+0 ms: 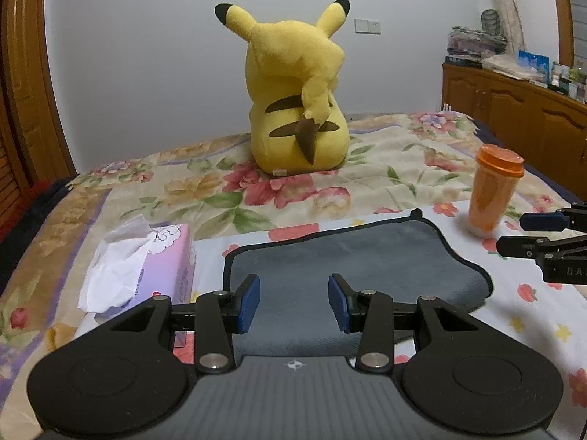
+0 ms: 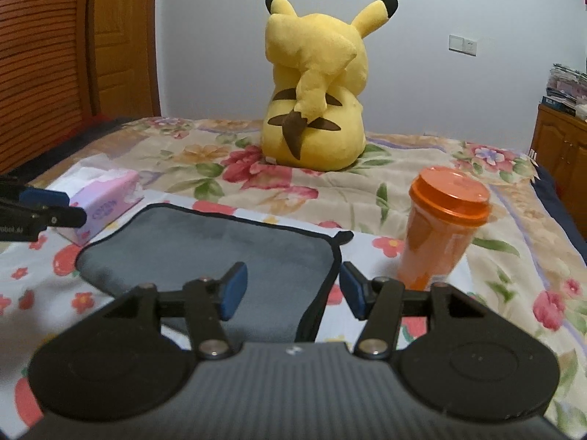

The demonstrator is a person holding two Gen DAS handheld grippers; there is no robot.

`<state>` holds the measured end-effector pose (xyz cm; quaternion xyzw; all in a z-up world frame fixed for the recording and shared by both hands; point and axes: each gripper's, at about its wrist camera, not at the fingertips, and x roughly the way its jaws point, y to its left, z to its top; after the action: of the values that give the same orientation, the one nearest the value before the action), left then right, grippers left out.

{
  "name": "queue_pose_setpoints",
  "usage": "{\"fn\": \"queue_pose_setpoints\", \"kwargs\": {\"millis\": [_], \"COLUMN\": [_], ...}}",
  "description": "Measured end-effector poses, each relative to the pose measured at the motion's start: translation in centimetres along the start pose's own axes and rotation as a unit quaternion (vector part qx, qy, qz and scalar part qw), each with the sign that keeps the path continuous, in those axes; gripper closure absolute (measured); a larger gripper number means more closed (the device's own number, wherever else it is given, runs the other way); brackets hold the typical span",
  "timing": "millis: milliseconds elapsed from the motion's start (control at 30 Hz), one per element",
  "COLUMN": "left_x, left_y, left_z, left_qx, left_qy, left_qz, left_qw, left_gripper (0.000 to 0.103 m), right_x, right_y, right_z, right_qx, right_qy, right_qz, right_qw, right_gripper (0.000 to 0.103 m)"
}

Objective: Fold towel

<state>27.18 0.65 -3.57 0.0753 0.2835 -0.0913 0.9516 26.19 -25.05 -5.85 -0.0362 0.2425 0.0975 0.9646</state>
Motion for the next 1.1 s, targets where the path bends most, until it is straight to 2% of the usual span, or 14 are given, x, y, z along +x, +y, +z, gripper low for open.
{"fn": "queue_pose_setpoints", "kwargs": {"millis": [133, 233, 300, 367, 433, 533, 600, 800, 1000, 1100], "left_x": [-1.1, -1.7, -2.0, -2.3, -2.5, -2.9, -3.1, -3.6, -4.7, -5.6], "left_y": [-0.4, -0.7, -0.8, -0.8, -0.8, -1.1, -1.5, -2.0, -2.5, -2.4], "left_z": [-0.3, -0.7, -1.0, -1.3, -1.6, -2.3, -2.7, -3.4, -3.8, -3.7], "left_qx": [0.001, 0.003, 0.003, -0.001, -0.009, -0.014, -0.016, -0.022, -0.020, -0.029], "left_qy": [0.000, -0.001, 0.000, 0.003, 0.007, 0.007, 0.001, -0.007, -0.019, -0.016], "left_qz": [0.002, 0.010, 0.014, 0.009, 0.000, -0.008, -0.005, -0.006, 0.025, 0.025], "left_qw": [1.0000, 0.9999, 0.9999, 1.0000, 0.9999, 0.9998, 0.9999, 0.9997, 0.9993, 0.9991], "left_gripper": [0.050, 0.038, 0.025, 0.020, 0.016, 0.007, 0.000, 0.000, 0.000, 0.000], "right_x": [-1.0, -1.6, -2.1, -2.3, -2.6, -3.2, -3.3, -3.3, -4.1, -5.1], "right_y": [0.1, 0.1, 0.1, 0.2, 0.4, 0.7, 0.8, 1.2, 1.5, 1.7], "right_z": [-0.3, -0.6, -0.9, -1.1, -1.3, -1.7, -1.9, -2.2, -2.0, -1.7], "right_qx": [0.006, 0.013, 0.015, 0.015, 0.014, 0.009, 0.009, 0.010, 0.009, 0.013], "right_qy": [-0.001, 0.000, -0.001, -0.002, -0.005, -0.015, -0.017, -0.008, -0.012, -0.018], "right_qz": [-0.002, -0.003, -0.004, -0.007, -0.011, -0.018, -0.019, -0.014, -0.013, -0.014], "right_qw": [1.000, 1.000, 1.000, 1.000, 1.000, 1.000, 1.000, 1.000, 1.000, 1.000], "right_gripper": [0.046, 0.045, 0.042, 0.037, 0.022, 0.004, 0.000, 0.000, 0.000, 0.000]}}
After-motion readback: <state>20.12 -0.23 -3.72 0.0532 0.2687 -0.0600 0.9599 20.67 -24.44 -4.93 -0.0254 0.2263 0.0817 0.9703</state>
